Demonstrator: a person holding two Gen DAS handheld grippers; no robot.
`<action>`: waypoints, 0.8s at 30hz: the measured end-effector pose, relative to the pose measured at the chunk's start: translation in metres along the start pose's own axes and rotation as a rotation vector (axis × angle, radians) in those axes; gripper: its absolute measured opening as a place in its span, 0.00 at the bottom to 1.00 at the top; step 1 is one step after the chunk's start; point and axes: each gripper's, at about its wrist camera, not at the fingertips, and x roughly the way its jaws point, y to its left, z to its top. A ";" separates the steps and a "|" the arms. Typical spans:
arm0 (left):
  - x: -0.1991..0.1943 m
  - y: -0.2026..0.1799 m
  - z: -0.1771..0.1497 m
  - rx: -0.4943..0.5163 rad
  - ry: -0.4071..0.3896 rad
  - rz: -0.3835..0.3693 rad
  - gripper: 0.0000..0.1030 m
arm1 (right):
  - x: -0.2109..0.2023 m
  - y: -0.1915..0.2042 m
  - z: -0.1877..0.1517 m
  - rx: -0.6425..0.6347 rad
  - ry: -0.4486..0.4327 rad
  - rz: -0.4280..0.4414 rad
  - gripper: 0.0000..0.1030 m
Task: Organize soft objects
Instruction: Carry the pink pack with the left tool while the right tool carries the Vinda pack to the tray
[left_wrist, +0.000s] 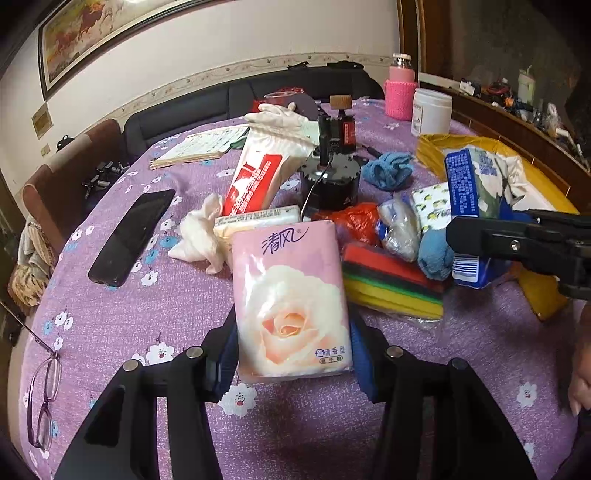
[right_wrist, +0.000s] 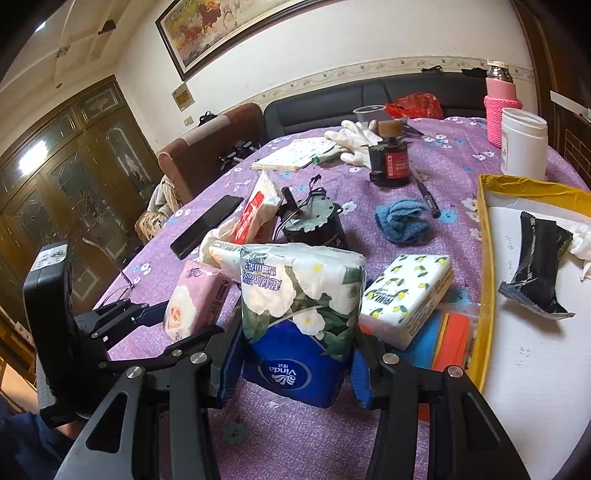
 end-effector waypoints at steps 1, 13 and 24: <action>-0.002 0.000 0.001 -0.003 -0.007 -0.003 0.50 | -0.001 -0.002 0.000 0.006 -0.003 -0.001 0.52; -0.011 -0.007 0.017 -0.025 -0.031 -0.105 0.50 | -0.017 -0.026 0.005 0.115 -0.058 -0.021 0.51; -0.023 -0.076 0.059 0.075 -0.061 -0.246 0.50 | -0.047 -0.085 0.008 0.343 -0.164 -0.168 0.51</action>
